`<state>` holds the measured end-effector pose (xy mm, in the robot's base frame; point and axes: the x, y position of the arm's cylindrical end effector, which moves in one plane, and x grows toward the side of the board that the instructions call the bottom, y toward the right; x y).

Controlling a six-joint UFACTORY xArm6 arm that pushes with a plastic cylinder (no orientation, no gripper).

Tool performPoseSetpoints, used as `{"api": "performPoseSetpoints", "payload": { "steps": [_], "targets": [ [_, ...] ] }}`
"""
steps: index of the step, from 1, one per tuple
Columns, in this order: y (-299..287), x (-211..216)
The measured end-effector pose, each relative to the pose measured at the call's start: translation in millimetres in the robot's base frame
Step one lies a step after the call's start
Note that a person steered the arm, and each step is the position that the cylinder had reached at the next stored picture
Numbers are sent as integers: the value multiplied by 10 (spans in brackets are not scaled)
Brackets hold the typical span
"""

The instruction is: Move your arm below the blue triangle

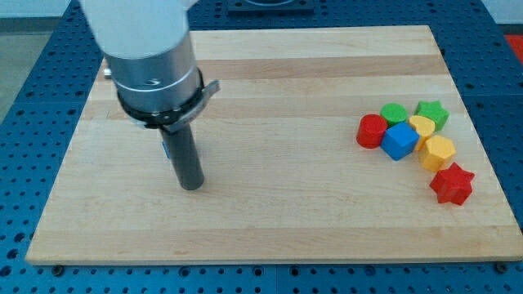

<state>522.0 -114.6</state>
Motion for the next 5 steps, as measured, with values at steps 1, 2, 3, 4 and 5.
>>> {"api": "performPoseSetpoints", "payload": {
  "steps": [1, 2, 3, 4, 5],
  "targets": [
    [-3, -234],
    [-31, -940],
    [-31, -1534],
    [-31, -1534],
    [77, -1235]
  ]
}}
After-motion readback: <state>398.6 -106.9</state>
